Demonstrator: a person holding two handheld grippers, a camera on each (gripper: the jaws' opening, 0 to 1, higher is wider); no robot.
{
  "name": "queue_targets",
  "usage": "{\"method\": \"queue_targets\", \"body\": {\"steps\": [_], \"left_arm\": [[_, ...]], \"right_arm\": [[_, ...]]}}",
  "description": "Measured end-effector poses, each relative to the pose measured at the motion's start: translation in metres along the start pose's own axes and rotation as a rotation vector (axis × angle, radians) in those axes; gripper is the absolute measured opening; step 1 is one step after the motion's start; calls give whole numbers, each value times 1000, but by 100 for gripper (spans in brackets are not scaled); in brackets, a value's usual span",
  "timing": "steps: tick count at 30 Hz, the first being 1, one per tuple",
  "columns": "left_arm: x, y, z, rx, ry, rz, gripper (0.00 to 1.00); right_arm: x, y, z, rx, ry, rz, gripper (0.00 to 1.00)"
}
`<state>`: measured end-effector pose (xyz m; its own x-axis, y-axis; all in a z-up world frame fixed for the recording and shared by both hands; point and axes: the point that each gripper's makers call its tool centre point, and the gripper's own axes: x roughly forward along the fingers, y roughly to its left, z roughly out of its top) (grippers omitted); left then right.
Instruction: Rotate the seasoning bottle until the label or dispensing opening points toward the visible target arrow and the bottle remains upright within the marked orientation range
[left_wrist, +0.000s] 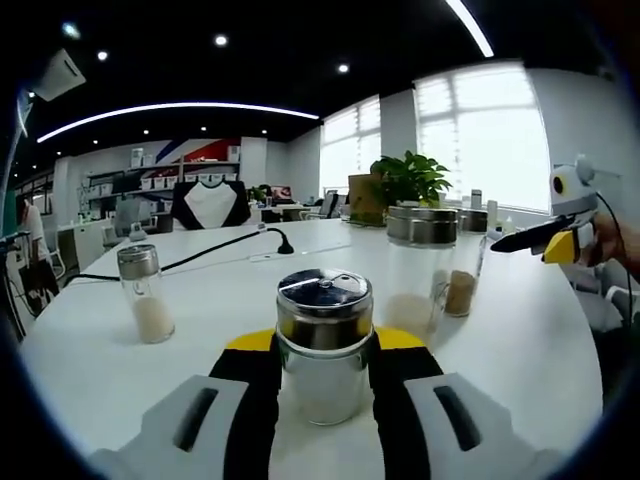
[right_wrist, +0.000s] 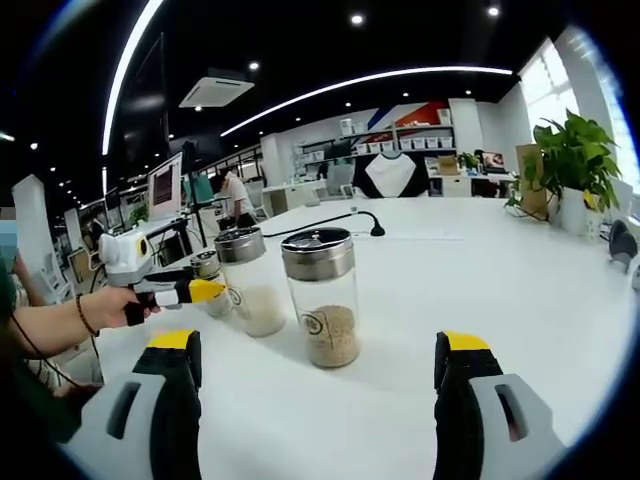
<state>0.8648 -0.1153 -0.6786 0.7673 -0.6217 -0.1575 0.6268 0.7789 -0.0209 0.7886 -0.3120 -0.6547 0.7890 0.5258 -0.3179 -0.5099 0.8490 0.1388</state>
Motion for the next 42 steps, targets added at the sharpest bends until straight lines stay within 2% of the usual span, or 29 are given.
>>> {"method": "queue_targets", "body": {"steps": [4,12,36,42], "left_arm": [[0,-1,0,7,3,-37,36],[1,-3,1,19,10,-108,36],[0,-8,-1,42,41,-321,36],[0,-9,-2,76,51,-375,36]], "right_arm": [[1,2,-3,4,5,6,99],[1,8,4,3,-19,27,99],[3,8,4,-6,-14,27,99],[2,6,2,-6,-7,21,99]]}}
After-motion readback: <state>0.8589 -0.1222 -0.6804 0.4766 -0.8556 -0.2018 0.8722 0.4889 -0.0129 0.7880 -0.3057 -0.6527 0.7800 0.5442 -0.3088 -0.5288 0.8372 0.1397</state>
